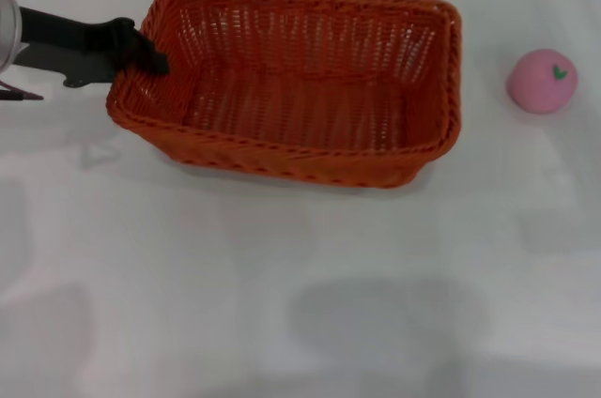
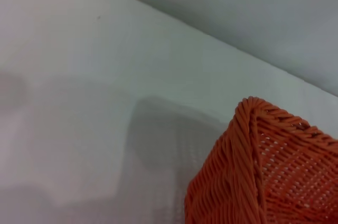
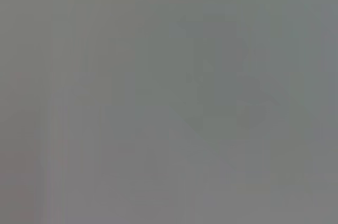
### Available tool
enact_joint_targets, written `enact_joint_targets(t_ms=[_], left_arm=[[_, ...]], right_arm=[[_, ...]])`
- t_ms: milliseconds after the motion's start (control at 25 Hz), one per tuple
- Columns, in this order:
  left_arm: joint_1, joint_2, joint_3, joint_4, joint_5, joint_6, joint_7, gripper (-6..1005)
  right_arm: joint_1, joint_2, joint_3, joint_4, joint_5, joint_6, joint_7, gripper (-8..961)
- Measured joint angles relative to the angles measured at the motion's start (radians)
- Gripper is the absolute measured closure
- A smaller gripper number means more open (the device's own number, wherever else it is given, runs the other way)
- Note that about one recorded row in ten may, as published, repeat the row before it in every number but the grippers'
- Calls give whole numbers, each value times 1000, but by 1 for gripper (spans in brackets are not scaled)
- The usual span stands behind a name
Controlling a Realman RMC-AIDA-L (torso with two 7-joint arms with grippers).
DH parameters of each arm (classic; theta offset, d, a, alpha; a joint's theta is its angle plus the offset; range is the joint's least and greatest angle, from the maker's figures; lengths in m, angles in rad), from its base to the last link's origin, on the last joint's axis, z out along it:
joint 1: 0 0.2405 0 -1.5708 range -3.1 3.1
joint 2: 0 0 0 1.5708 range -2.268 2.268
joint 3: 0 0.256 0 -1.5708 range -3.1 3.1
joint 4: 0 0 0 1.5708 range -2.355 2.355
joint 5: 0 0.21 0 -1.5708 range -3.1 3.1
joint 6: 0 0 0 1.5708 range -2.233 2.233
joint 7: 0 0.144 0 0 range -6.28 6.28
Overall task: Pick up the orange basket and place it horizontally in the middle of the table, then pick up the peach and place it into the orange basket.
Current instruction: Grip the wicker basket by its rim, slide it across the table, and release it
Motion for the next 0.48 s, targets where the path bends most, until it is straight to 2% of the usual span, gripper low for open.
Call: enact_joint_targets(t_ms=[240,480], left_arm=[[-9,15,2,42,1,16,-11,847],[-9,18,7,55,2,36,-8,846]], right_arm=[[2,1,-4,0,0,-2,-10,88],[3,1,-3,0,0,-4,-10,88]])
